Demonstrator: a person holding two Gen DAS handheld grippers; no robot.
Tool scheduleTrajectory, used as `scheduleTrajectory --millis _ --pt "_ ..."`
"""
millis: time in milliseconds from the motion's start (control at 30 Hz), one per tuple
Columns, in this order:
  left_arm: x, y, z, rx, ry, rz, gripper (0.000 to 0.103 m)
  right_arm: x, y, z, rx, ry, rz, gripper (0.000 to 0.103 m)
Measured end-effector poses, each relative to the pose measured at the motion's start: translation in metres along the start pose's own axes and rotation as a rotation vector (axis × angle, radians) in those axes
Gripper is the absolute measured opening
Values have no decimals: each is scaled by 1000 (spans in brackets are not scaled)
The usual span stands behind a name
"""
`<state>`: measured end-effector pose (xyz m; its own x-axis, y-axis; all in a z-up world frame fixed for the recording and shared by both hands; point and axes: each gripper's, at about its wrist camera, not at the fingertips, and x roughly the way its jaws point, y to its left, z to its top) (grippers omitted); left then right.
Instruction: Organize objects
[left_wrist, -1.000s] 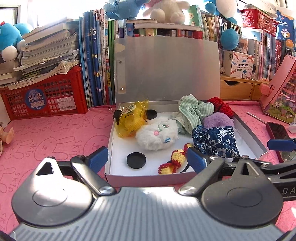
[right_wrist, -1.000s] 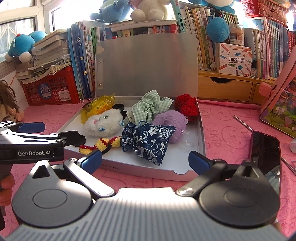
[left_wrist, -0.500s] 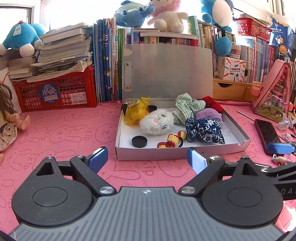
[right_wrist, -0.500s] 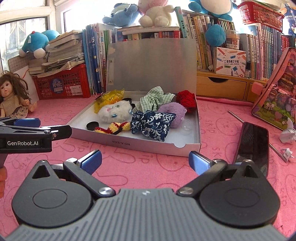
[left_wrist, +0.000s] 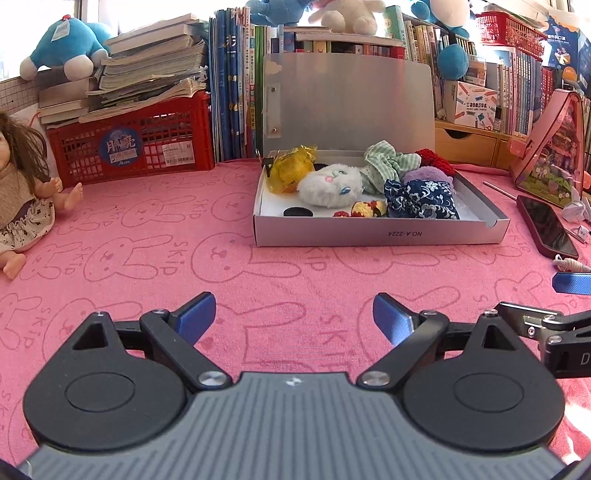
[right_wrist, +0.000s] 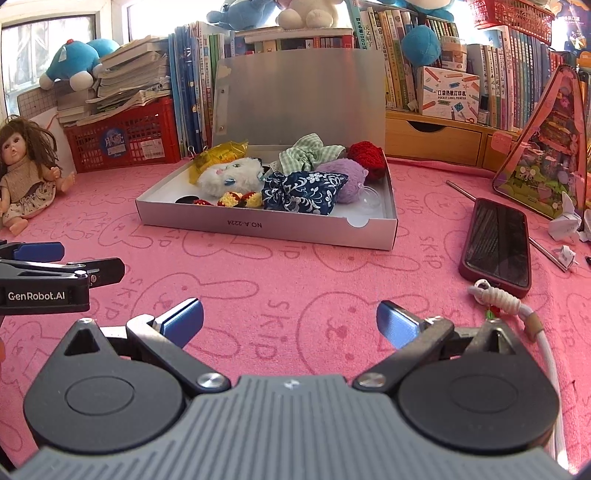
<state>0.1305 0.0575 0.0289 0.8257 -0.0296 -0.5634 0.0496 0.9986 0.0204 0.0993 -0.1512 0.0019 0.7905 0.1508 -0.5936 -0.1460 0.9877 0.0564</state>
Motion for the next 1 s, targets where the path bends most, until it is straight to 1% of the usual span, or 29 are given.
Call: scheduleTrajectory --millis 300,433,600,800,1000 --pt "9 2 -18 -6 46 17 94 14 1 -14 8 38 -32 103" --pt "14 3 -23 -6 60 25 94 15 4 -16 -8 34 -47 103" --pt "15 4 -26 -20 48 25 97 16 5 -15 -13 39 -50 103" --pt "16 4 -27 -28 56 18 103 16 5 -15 -14 40 -51 103" --pt "15 5 -27 -32 58 14 103 16 5 -15 -14 40 -51 103"
